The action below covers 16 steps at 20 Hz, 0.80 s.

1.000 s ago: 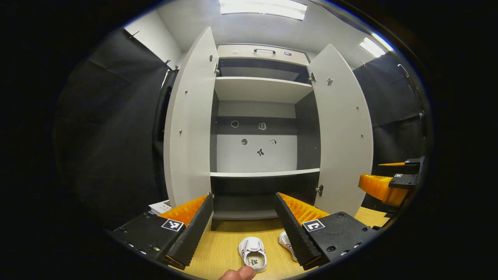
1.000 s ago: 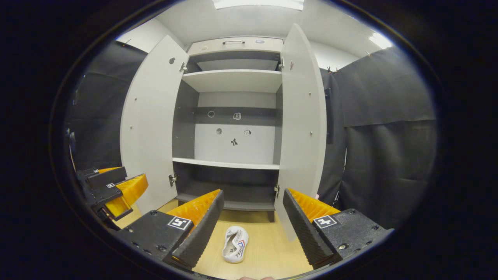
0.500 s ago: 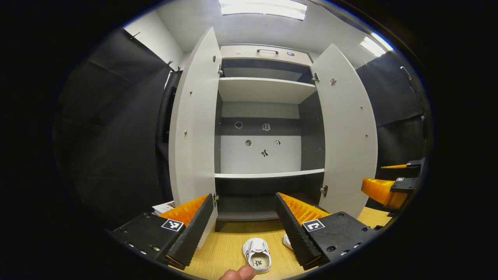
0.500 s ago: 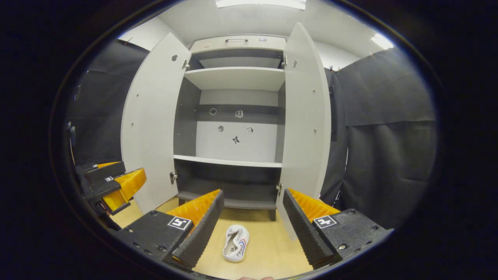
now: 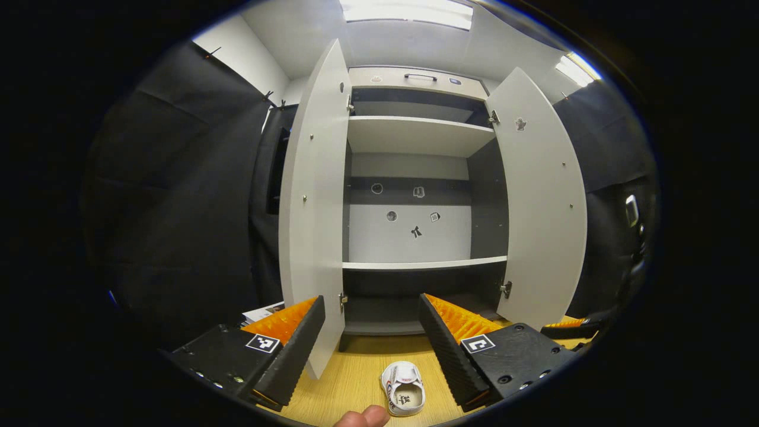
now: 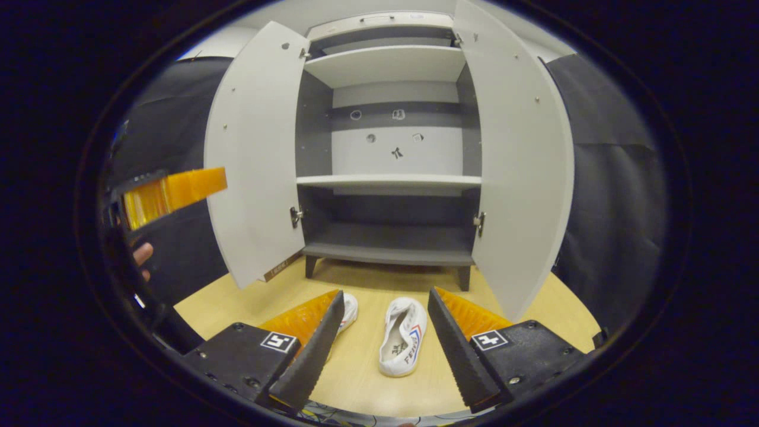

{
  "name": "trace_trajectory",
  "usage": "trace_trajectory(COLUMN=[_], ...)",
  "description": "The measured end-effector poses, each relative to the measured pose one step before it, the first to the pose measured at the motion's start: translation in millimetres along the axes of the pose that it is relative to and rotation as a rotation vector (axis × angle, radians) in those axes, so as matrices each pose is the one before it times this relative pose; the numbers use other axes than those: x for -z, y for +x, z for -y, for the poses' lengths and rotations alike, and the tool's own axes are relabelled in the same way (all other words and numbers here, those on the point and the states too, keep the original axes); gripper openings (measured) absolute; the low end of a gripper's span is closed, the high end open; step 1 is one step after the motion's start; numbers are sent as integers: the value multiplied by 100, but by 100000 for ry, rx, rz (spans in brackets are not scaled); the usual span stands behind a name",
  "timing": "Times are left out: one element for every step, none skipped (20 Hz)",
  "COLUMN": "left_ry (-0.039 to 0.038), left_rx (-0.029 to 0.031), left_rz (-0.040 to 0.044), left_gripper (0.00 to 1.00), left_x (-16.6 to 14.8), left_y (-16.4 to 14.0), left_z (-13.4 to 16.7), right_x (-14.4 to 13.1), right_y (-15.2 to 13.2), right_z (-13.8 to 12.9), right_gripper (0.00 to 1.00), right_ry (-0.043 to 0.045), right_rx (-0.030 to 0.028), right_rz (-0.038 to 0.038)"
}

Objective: Grab one shoe with the right hand and put it into the shoe cabinet, grab the other shoe with the left hand and put it into the shoe cabinet; then close the right door with the right hand and the left door with the left hand.

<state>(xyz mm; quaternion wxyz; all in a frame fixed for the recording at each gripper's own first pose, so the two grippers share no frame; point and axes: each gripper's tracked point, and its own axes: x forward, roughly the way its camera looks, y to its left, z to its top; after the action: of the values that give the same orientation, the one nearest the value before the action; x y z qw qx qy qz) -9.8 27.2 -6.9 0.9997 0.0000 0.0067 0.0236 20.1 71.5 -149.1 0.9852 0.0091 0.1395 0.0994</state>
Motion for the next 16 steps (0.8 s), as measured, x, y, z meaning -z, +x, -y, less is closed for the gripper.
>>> trace_trajectory(left_ry=[127, 208, 218, 168, 47, -45, 17, -17, -107, -114, -41, 177, 241, 60, -10, -84], left_rx=[-697, -977, -810, -700, -677, -456, -449, -536, -360, -212, -61, -166, -183, -77, 28, 46], left_rz=[-326, -375, -237, -191, -187, -459, -396, -343, -416, -563, -413, -291, -354, -447, -485, -500], left_gripper=[95, 95, 95, 95, 95, 95, 95, 95, 95, 95, 95, 95, 95, 95, 95, 95], left_x=[37, 206, 43, 110, 105, 196, 26, 183, 128, 175, 208, 109, 132, 188, 151, 155], left_y=[-86, 24, -99, -1, -62, 63, -22, 17, 2, 6, 101, 71, 137, 159, 75, 111], left_z=[-331, -516, -467, -450, -513, -359, -277, -368, -325, -260, -264, -196, -234, -154, -116, -53], right_x=[1610, 1626, 1428, 1497, 1104, 1145, 740, 819, 510, 331, 222, -136, -22, -76, 16, -132], right_y=[1019, 1005, 1056, 1096, 1021, 1038, 1078, 999, 970, 1084, 918, 846, 806, 738, 733, 686], right_z=[-438, -299, -128, -252, -83, 54, 277, 361, 258, 296, 335, 216, 155, 144, -12, 199], right_gripper=[87, 90, 88, 84, 83, 83, 82, 80, 78, 73, 63, 65, 62, 57, 55, 54], right_ry=[-1079, -682, -241, 243, 1129, 1377, 1622, 1434, 1626, 1190, 400, -532, -1123, -873, -448, 35], right_rx=[-1984, -1185, -880, -1167, -661, -123, 396, 1241, 592, 665, 729, 818, 873, 791, 682, 708], right_rz=[-4340, -4284, -4120, -3877, -3307, -3377, -2462, -2650, -2366, -1630, -1106, -28, -468, -383, -594, -610])
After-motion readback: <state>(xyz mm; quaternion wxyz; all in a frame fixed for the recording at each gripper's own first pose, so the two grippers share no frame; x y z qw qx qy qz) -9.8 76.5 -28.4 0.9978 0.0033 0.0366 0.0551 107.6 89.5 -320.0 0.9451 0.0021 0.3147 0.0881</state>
